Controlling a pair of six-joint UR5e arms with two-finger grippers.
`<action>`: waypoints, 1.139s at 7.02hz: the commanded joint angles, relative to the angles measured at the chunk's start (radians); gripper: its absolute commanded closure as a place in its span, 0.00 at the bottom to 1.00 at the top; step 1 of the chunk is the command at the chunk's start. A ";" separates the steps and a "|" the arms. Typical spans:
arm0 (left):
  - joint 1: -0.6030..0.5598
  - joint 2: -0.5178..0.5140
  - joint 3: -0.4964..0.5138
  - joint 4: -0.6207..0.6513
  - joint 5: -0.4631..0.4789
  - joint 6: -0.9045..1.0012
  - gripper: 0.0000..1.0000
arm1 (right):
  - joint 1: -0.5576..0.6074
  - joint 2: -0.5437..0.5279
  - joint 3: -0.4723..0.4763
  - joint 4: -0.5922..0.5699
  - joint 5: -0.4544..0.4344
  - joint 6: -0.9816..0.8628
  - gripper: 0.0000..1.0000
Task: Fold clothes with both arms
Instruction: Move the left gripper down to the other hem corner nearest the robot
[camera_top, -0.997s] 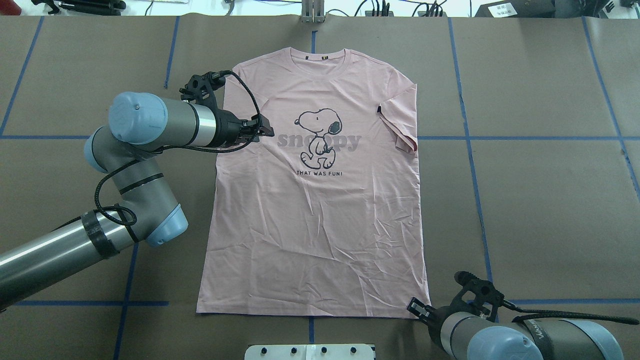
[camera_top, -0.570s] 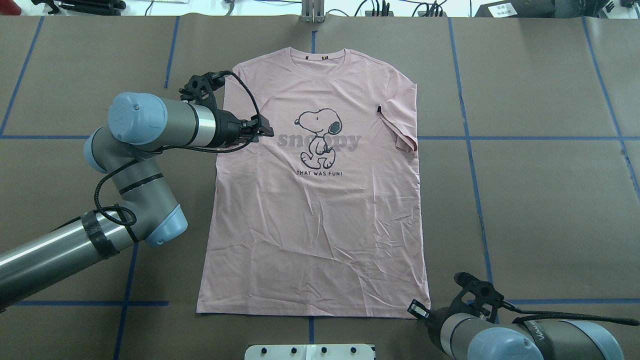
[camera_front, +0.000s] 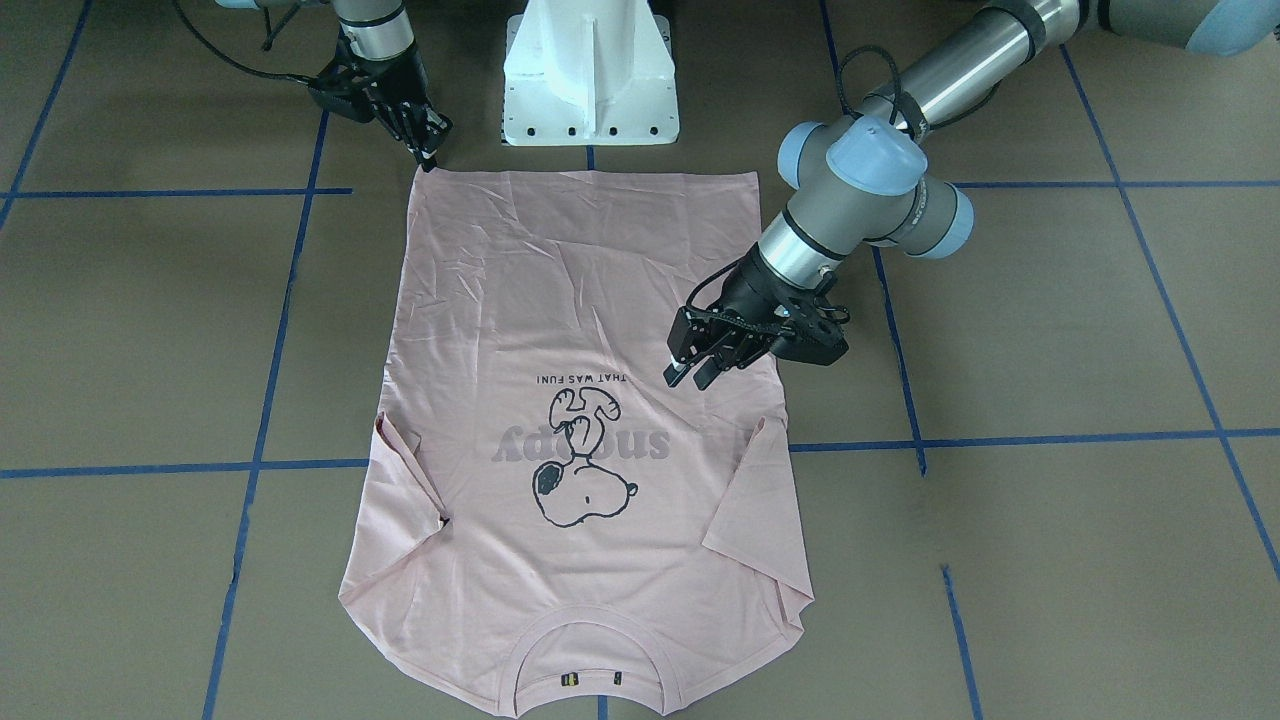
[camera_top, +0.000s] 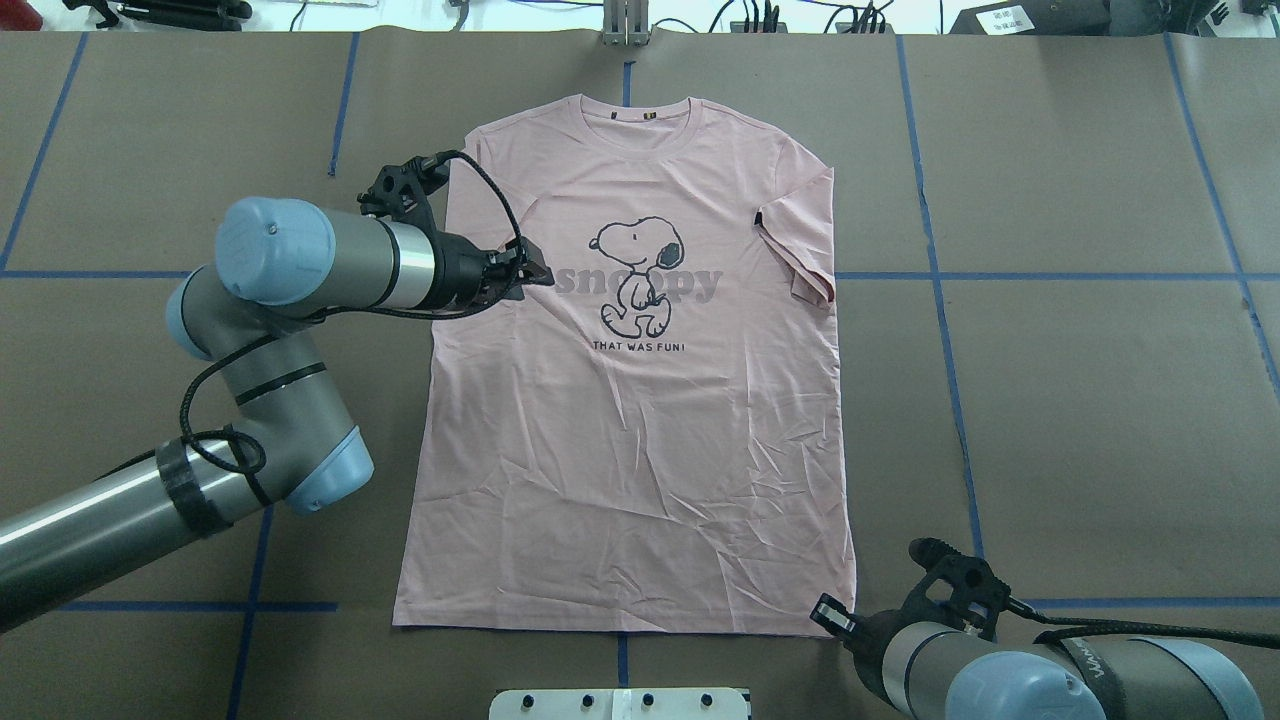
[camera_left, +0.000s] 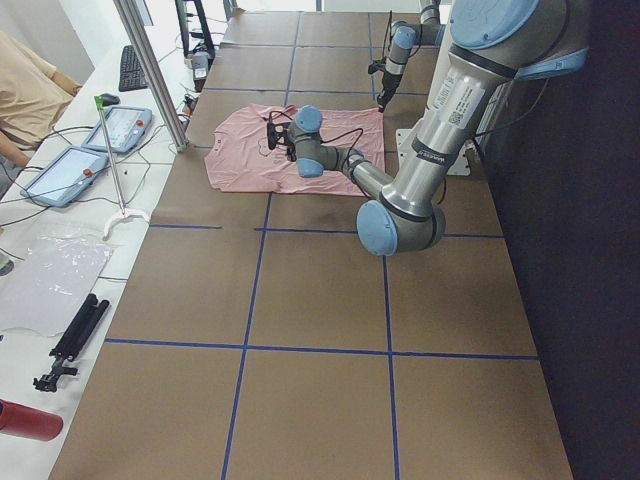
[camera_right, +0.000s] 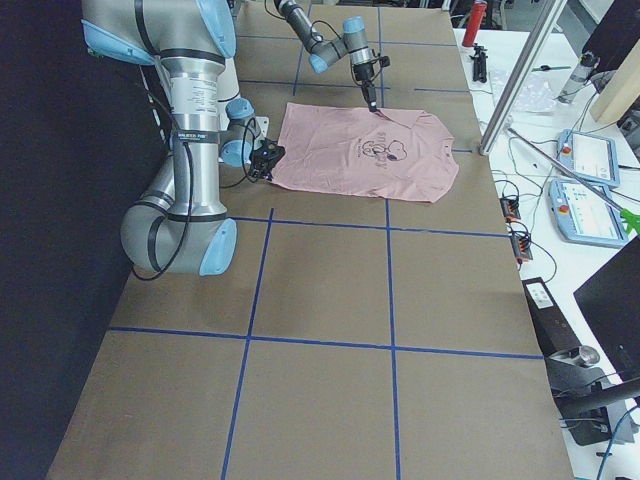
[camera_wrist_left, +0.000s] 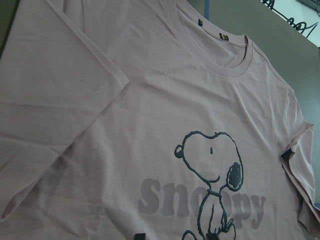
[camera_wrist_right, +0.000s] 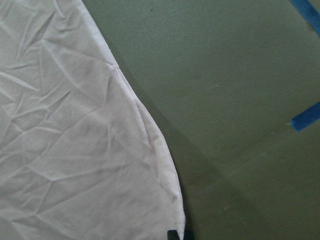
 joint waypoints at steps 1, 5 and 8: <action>0.096 0.198 -0.296 0.188 0.033 -0.057 0.46 | 0.000 0.000 0.016 0.001 -0.007 -0.001 1.00; 0.391 0.381 -0.526 0.527 0.255 -0.235 0.30 | 0.000 0.012 0.016 0.002 0.001 -0.004 1.00; 0.457 0.395 -0.532 0.528 0.259 -0.322 0.31 | 0.006 0.014 0.016 0.004 0.005 -0.006 1.00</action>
